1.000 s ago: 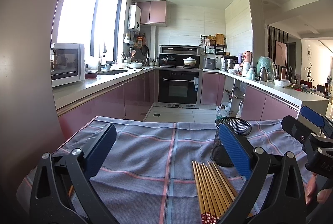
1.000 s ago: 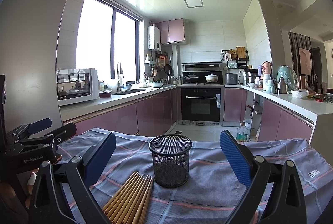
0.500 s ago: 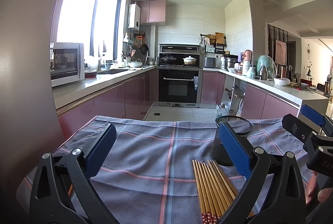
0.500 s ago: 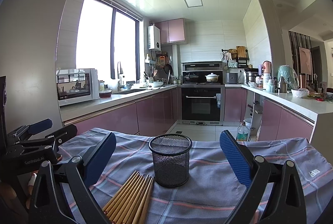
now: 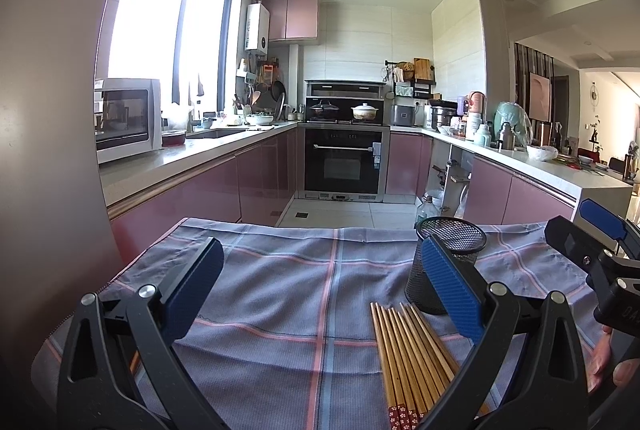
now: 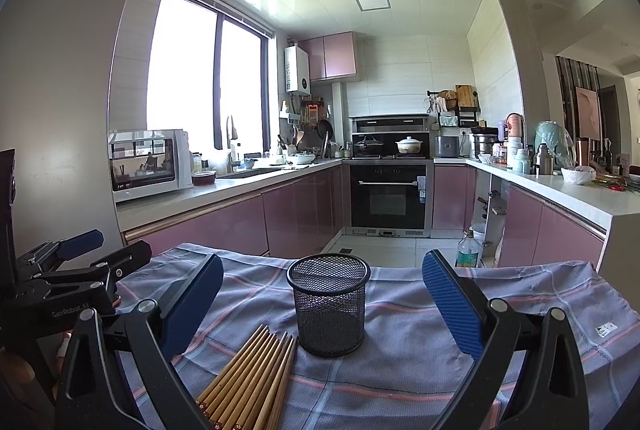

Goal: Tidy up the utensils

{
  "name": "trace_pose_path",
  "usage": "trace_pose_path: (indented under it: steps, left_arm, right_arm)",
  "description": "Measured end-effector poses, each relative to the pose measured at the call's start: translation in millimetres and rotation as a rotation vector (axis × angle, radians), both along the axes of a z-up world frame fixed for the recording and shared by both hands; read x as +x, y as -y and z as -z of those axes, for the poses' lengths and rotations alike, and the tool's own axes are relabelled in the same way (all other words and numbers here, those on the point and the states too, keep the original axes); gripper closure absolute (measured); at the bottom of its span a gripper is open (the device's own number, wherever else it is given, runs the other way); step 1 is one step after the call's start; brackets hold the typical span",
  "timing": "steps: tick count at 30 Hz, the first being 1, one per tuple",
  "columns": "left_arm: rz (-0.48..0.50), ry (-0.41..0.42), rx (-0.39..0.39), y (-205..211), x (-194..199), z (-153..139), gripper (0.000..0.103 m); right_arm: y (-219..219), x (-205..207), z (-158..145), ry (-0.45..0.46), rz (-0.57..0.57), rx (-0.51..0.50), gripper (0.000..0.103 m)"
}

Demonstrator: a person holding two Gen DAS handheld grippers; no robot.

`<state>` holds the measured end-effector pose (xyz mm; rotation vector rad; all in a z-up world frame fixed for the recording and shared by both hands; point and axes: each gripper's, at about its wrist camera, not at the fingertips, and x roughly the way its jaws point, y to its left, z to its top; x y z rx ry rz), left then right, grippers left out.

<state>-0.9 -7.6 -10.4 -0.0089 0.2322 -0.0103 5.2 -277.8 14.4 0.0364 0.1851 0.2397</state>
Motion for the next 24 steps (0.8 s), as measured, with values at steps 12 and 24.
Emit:
trace_pose_path:
  steps: [12, 24]
  left_arm:
    - [0.025, -0.06, 0.004, -2.6, 7.2, 1.8, 0.006]
    - [0.177, -0.382, 0.105, 9.8, 51.5, 59.8, 0.006]
  right_arm:
    - [1.9, 13.0, 8.1, -0.113, -0.048, -0.004, 0.007]
    - [-21.1, 49.5, 66.9, -0.528, -0.203, -0.133, 0.029]
